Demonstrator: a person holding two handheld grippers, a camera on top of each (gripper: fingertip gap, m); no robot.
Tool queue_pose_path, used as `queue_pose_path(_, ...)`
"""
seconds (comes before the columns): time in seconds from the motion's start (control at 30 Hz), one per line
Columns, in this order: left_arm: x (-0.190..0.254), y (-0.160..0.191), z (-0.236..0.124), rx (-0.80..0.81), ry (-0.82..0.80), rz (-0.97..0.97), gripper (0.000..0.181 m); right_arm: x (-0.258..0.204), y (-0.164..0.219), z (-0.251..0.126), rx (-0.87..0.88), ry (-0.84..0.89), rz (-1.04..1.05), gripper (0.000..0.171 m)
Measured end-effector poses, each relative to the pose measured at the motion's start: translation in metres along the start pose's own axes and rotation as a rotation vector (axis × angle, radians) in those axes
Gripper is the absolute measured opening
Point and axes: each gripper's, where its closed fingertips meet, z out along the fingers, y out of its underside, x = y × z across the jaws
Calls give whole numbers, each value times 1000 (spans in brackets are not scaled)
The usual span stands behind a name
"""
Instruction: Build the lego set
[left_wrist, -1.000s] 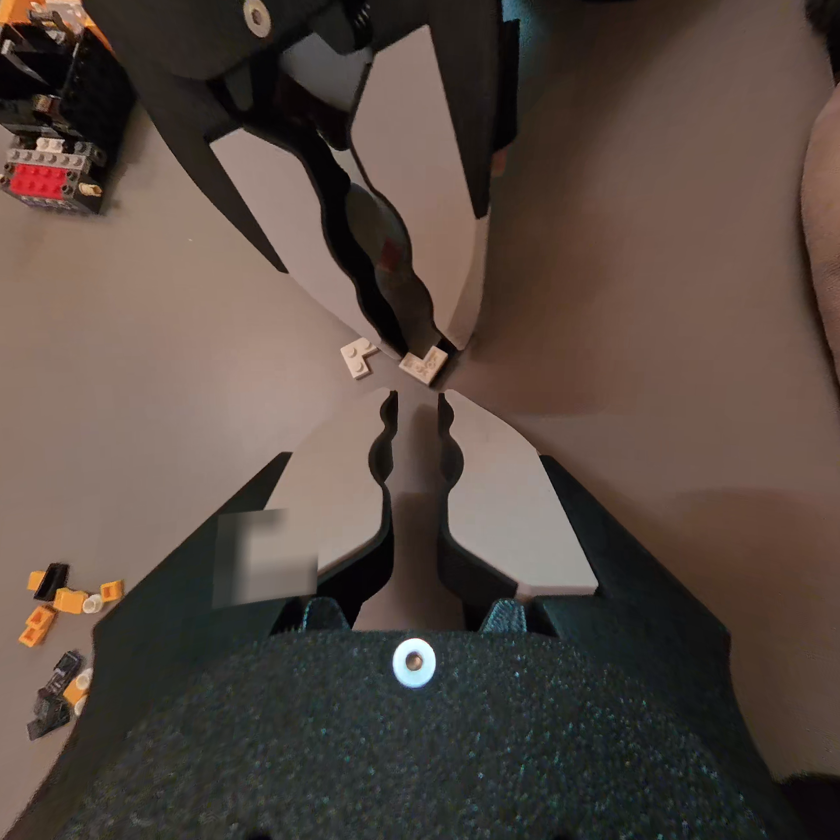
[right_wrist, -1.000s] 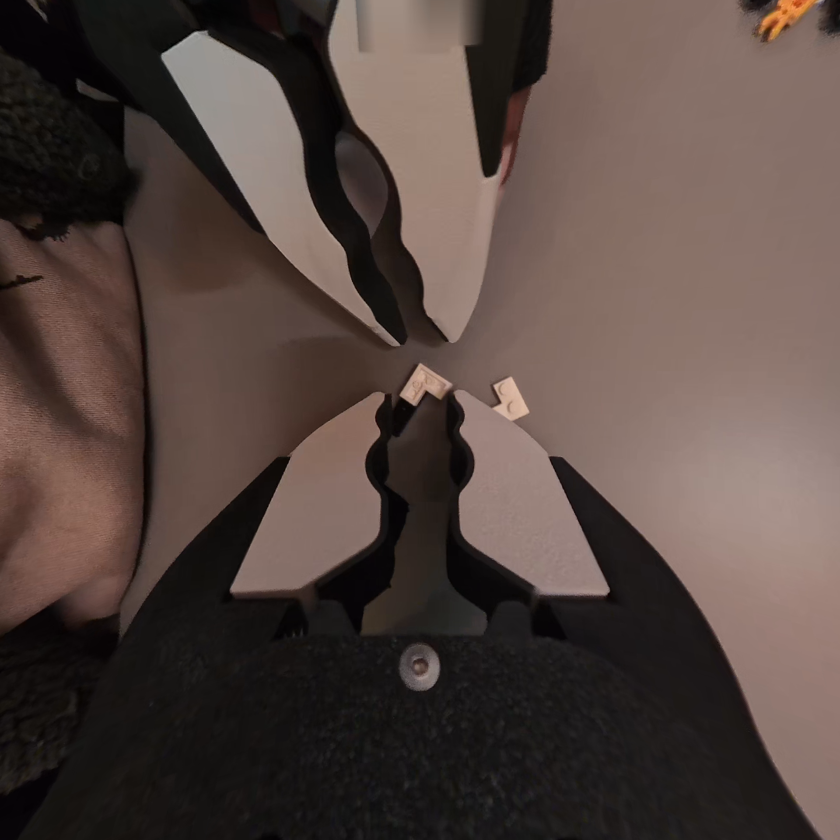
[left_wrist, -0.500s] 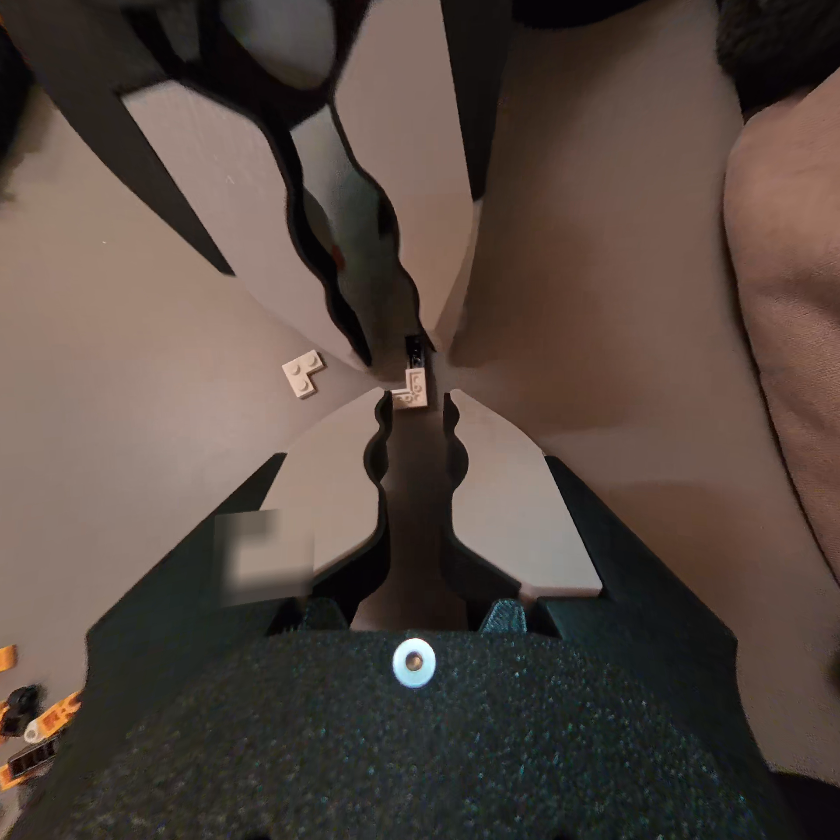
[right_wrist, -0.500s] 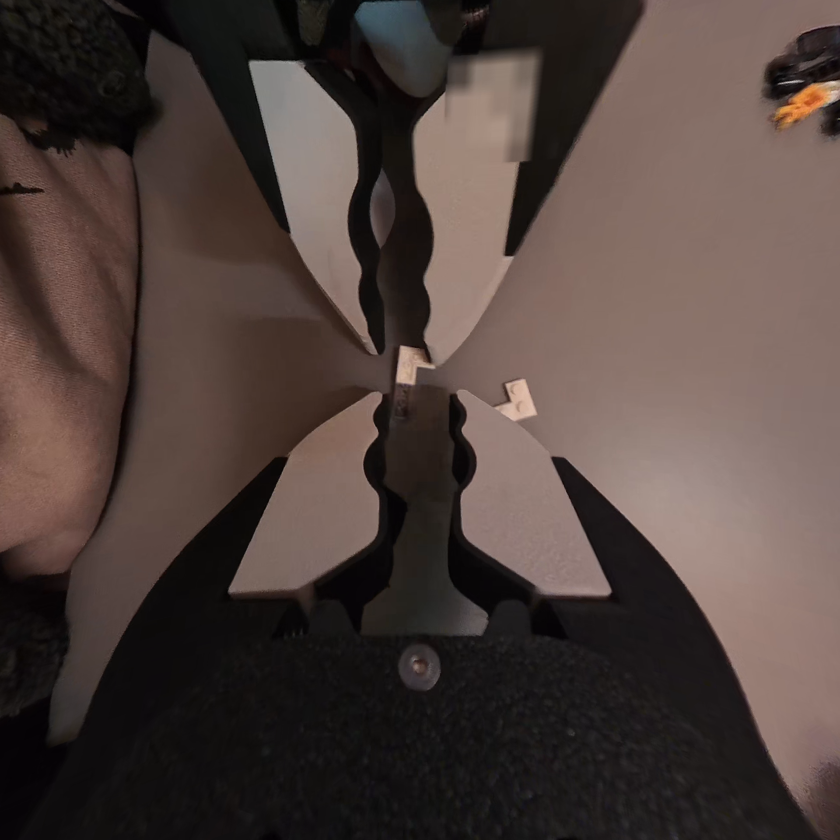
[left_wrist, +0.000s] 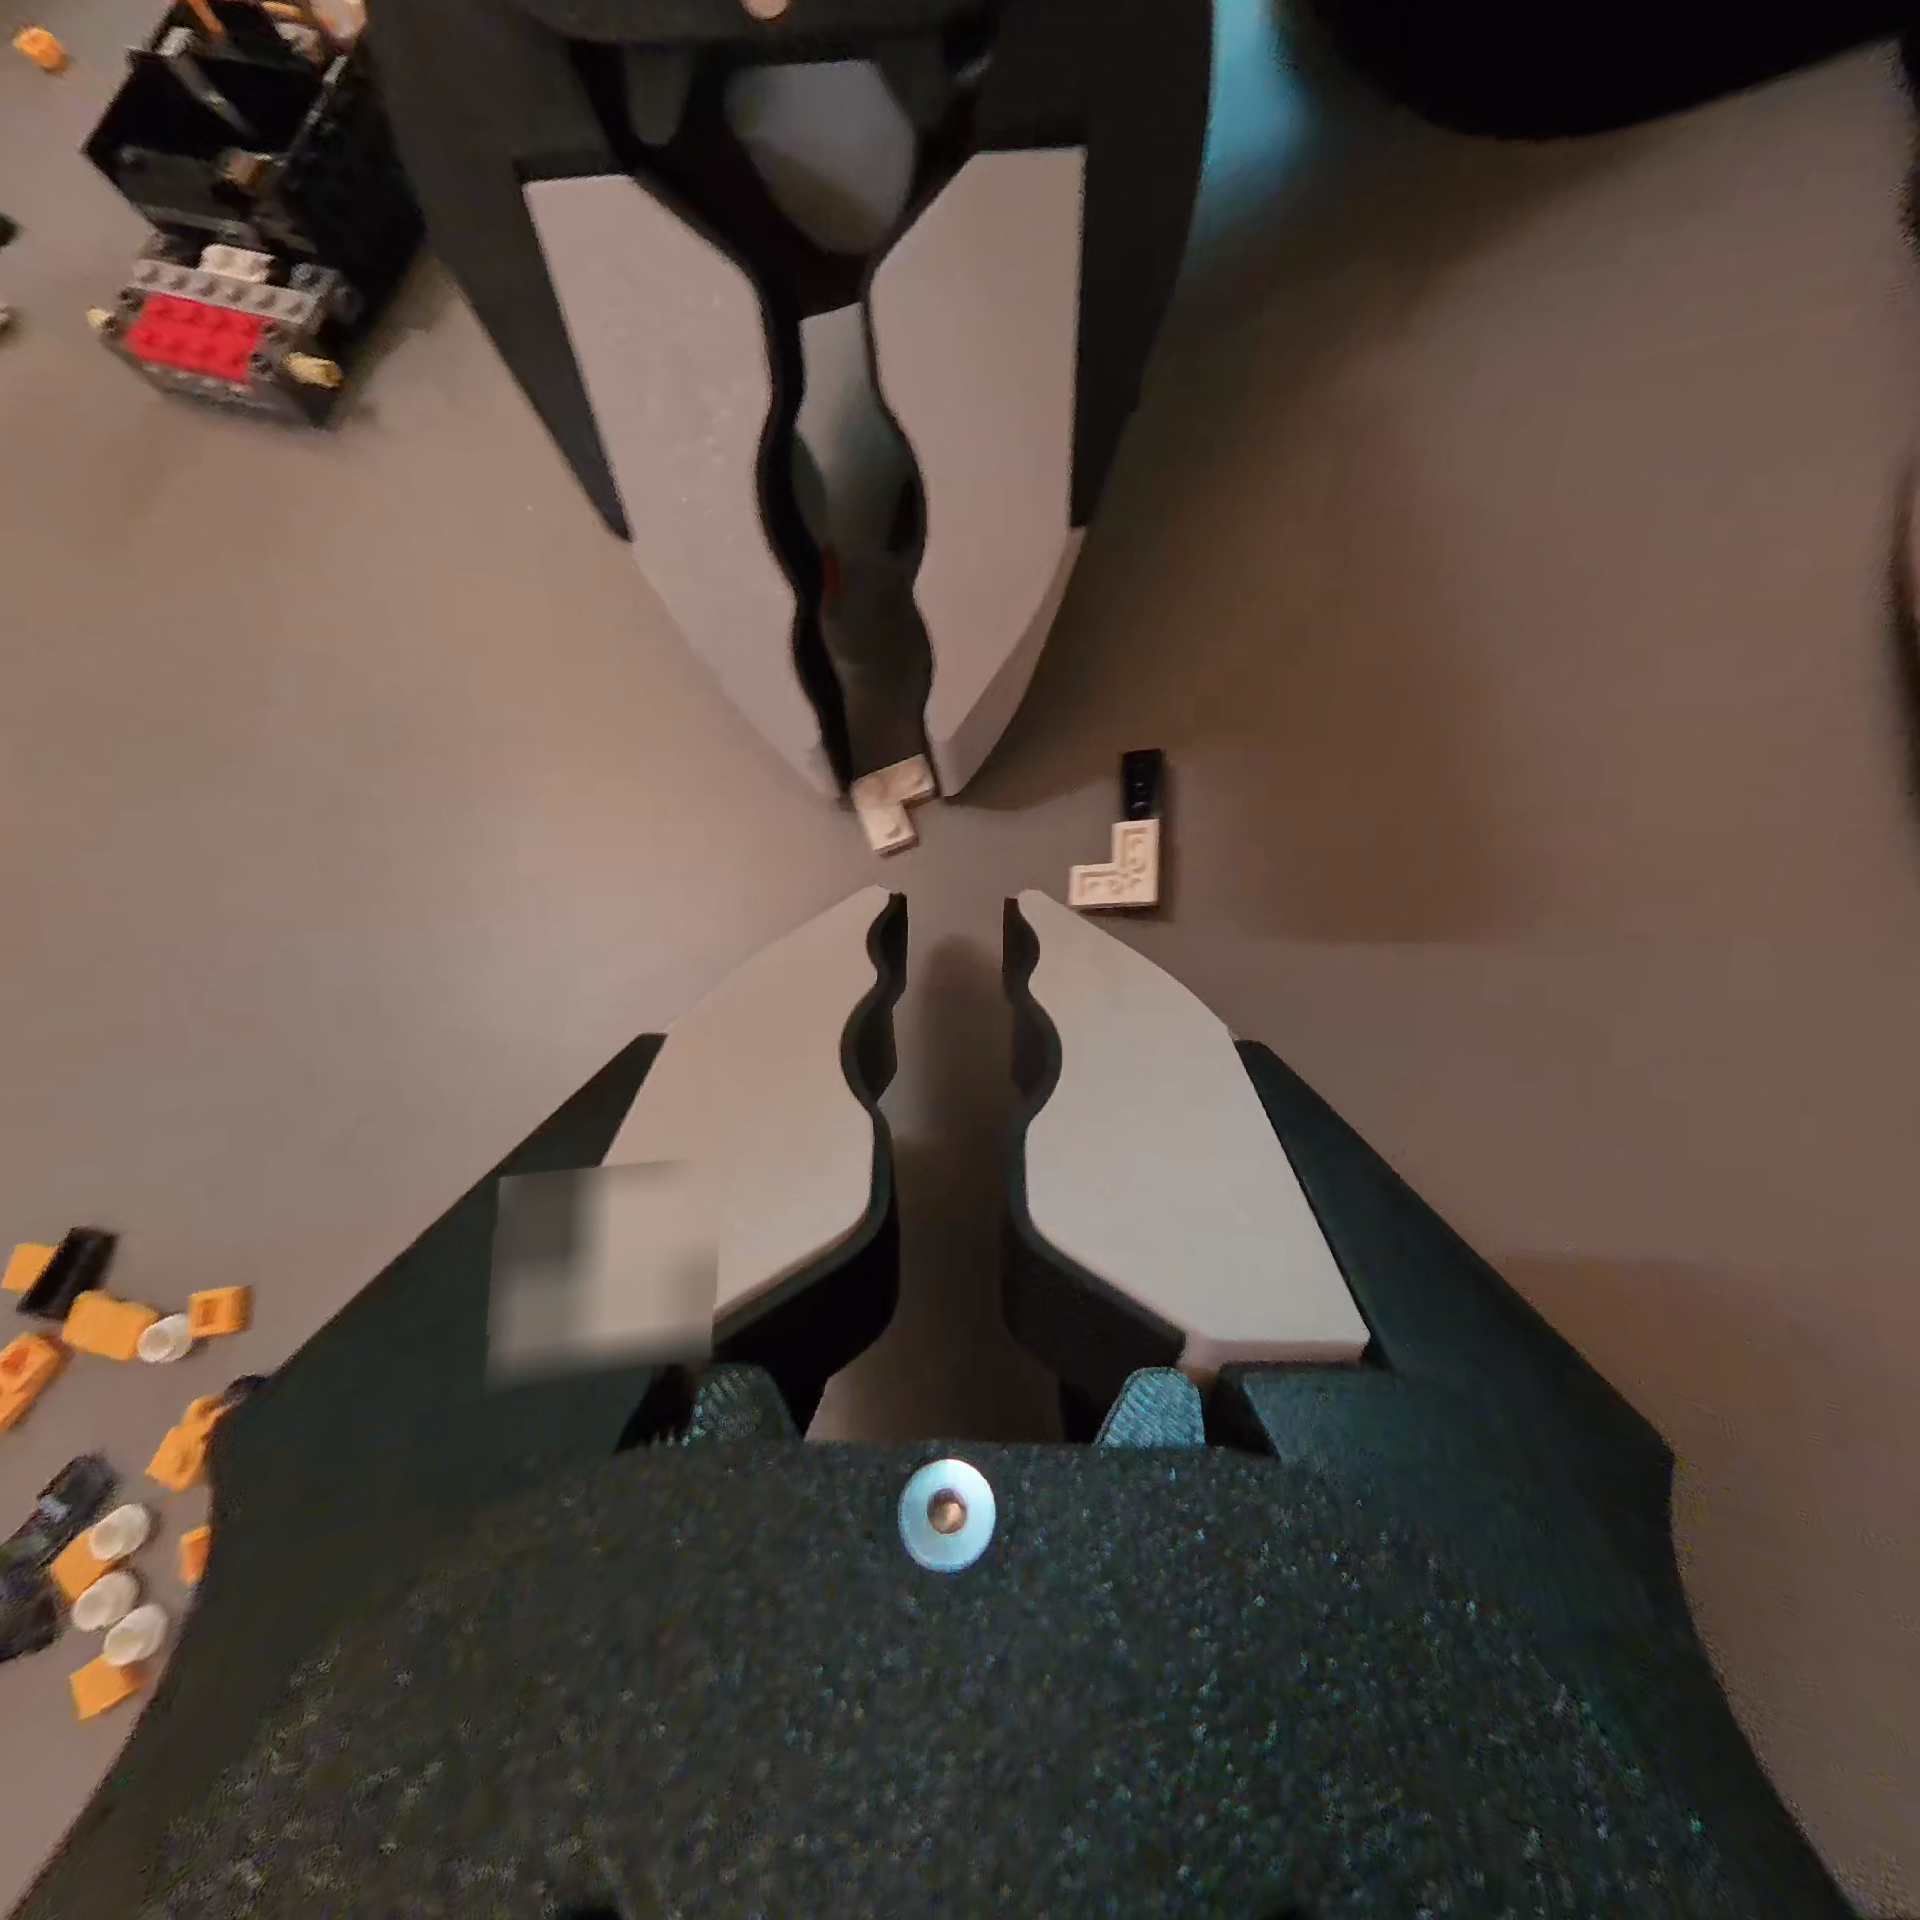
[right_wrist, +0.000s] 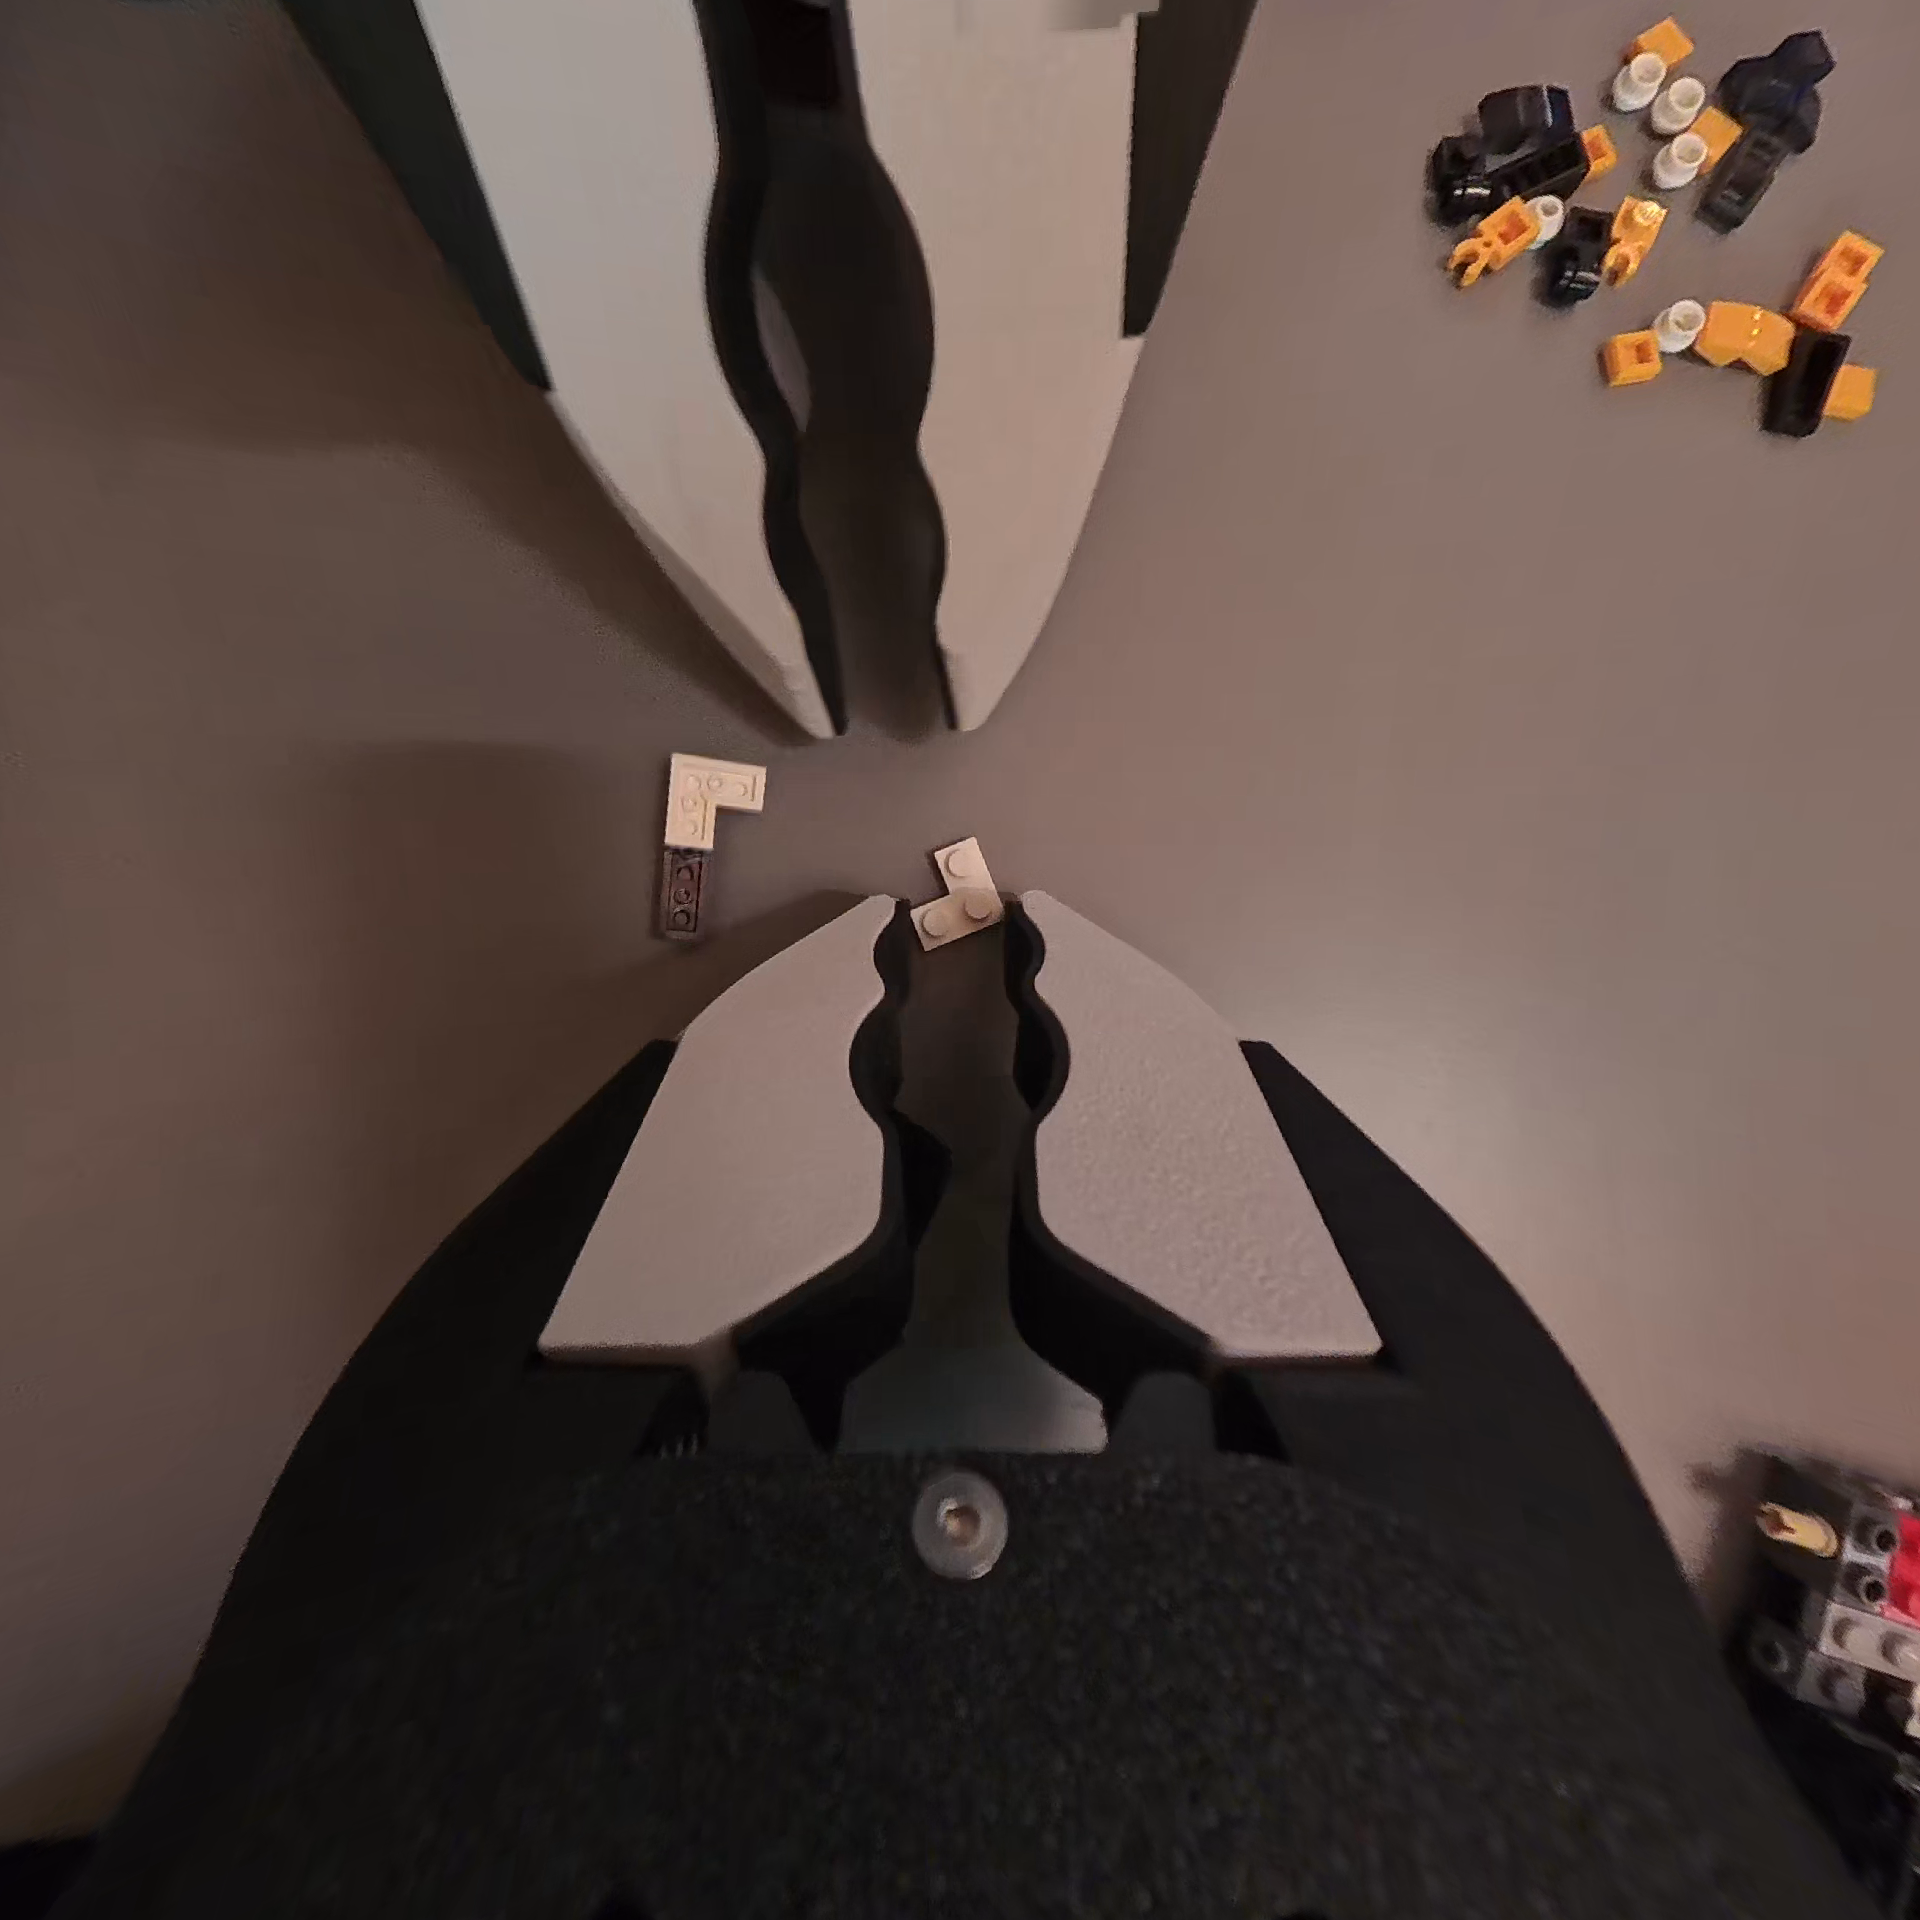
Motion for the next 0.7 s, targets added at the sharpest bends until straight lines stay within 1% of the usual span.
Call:
queue_pose_path(0.07, -4, -1, -1, 15, -36, 35, 17, -4, 0, -2, 14, -41, 35, 17)
queue_pose_path(0.13, -4, -7, -2, 42, -58, 94, 17, -9, -6, -7, 73, -110, 105, 17)
queue_pose_path(0.23, 3, -20, -5, 103, -93, 222, 17, -18, -20, -20, 179, -248, 232, 16)
queue_pose_path(0.3, 8, -31, -9, 149, -123, 301, 17, -21, -25, -27, 219, -323, 301, 16)
queue_pose_path(0.43, 12, -41, -13, 177, -165, 383, 12, -32, -29, -33, 255, -425, 338, 16)
queue_pose_path(0.5, 15, -43, -14, 183, -162, 403, 6, -35, -31, -33, 257, -442, 337, 16)
queue_pose_path(0.57, 16, -44, -14, 185, -157, 392, 5, -35, -31, -34, 262, -448, 340, 16)
queue_pose_path(0.7, 12, -46, -18, 216, -130, 281, 4, -30, -34, -39, 307, -437, 357, 16)
